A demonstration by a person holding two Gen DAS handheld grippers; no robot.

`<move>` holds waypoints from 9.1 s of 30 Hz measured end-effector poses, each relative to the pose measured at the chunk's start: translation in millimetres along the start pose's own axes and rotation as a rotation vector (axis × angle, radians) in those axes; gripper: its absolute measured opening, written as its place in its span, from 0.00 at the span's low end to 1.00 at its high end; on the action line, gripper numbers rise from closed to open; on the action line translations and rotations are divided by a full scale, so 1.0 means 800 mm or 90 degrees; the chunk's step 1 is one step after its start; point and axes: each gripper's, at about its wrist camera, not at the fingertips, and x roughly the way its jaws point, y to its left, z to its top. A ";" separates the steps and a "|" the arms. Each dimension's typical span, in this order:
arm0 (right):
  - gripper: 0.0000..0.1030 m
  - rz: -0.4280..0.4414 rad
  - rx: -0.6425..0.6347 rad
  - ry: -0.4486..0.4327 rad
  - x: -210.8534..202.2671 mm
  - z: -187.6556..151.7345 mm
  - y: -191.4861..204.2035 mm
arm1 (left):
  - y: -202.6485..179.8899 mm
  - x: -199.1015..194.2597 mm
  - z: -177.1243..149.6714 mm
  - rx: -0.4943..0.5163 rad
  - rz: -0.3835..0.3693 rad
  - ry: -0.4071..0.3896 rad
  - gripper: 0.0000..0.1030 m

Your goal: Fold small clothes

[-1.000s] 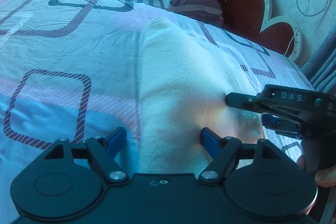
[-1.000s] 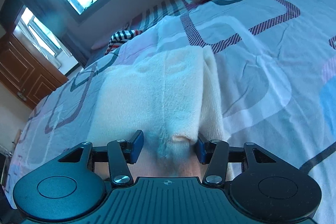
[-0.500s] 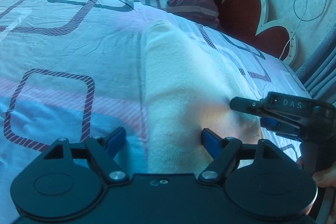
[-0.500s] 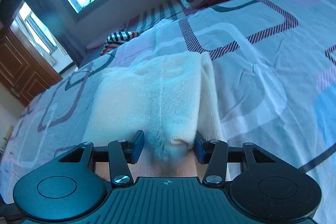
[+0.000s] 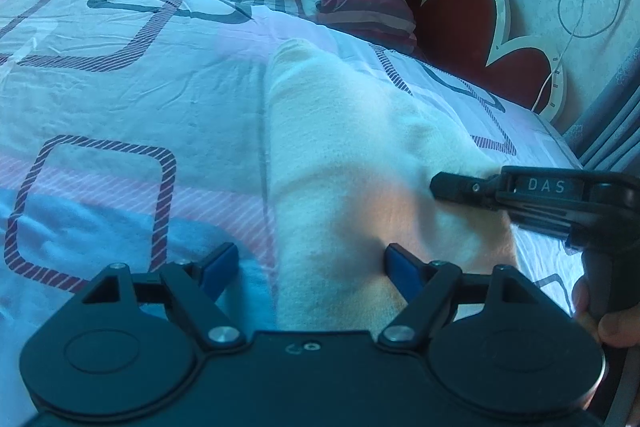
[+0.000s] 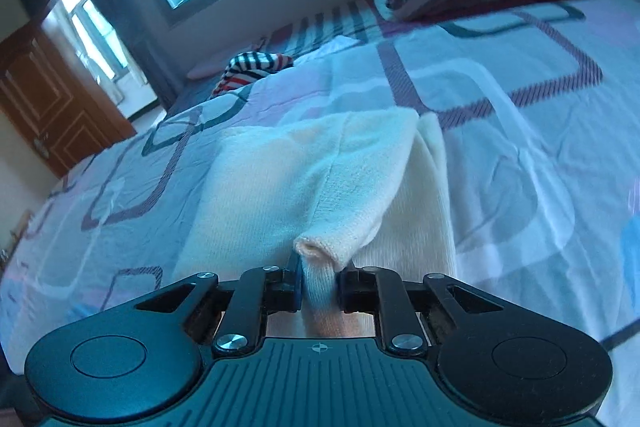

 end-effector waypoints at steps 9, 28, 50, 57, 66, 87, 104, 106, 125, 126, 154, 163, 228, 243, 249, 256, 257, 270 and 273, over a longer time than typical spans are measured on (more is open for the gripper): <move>0.15 -0.015 -0.017 0.037 -0.010 0.010 -0.039 | -0.024 0.011 -0.007 0.024 -0.011 0.011 0.76; 0.31 -0.005 0.070 0.078 -0.087 -0.075 -0.069 | -0.012 -0.007 -0.020 0.024 -0.016 0.034 0.66; 0.48 -0.061 0.024 0.022 -0.121 -0.065 -0.053 | -0.030 -0.029 -0.015 0.051 0.004 0.012 0.75; 0.49 -0.042 0.044 -0.021 -0.109 -0.017 -0.049 | -0.032 -0.032 0.025 0.038 -0.007 -0.020 0.81; 0.50 -0.021 0.120 -0.017 -0.046 0.041 -0.066 | -0.015 0.014 0.083 -0.005 -0.007 -0.007 0.82; 0.09 -0.034 -0.055 -0.043 0.050 0.080 -0.049 | 0.033 0.076 0.099 -0.118 -0.069 -0.031 0.25; 0.18 -0.061 0.004 -0.060 0.016 0.072 -0.060 | 0.009 0.049 0.102 -0.078 -0.032 -0.043 0.69; 0.18 -0.064 -0.028 -0.070 0.006 0.063 -0.044 | 0.003 0.046 0.096 -0.068 -0.027 -0.034 0.69; 0.18 -0.126 -0.045 -0.050 -0.020 0.012 -0.044 | -0.006 0.039 0.060 -0.038 -0.007 0.004 0.71; 0.18 -0.121 -0.046 -0.054 -0.026 0.010 -0.041 | -0.007 0.036 0.059 -0.036 -0.007 0.003 0.71; 0.30 -0.206 -0.039 0.025 -0.063 -0.100 -0.027 | -0.002 -0.012 -0.021 0.069 -0.053 0.062 0.69; 0.32 -0.173 0.014 -0.003 -0.093 -0.096 -0.019 | 0.012 -0.020 0.007 -0.010 -0.088 0.049 0.76; 0.28 0.220 0.085 -0.004 0.080 -0.030 0.301 | 0.295 -0.186 0.109 -0.088 -0.053 -0.092 0.33; 0.41 0.186 0.150 0.061 0.220 -0.090 0.393 | 0.471 -0.165 0.086 -0.111 -0.024 -0.057 0.42; 0.43 0.150 0.155 0.020 0.200 -0.065 0.378 | 0.470 -0.175 0.109 -0.133 -0.023 -0.073 0.43; 0.42 0.052 0.062 0.002 0.217 -0.053 0.410 | 0.480 -0.149 0.134 -0.158 0.032 -0.090 0.43; 0.42 0.035 0.054 0.007 0.225 -0.056 0.411 | 0.483 -0.143 0.135 -0.162 0.045 -0.085 0.45; 0.42 0.054 0.015 -0.021 0.171 -0.065 0.426 | 0.460 -0.194 0.099 -0.094 0.070 -0.080 0.46; 0.42 0.049 -0.010 -0.022 0.147 -0.087 0.441 | 0.452 -0.210 0.073 -0.098 0.066 -0.069 0.47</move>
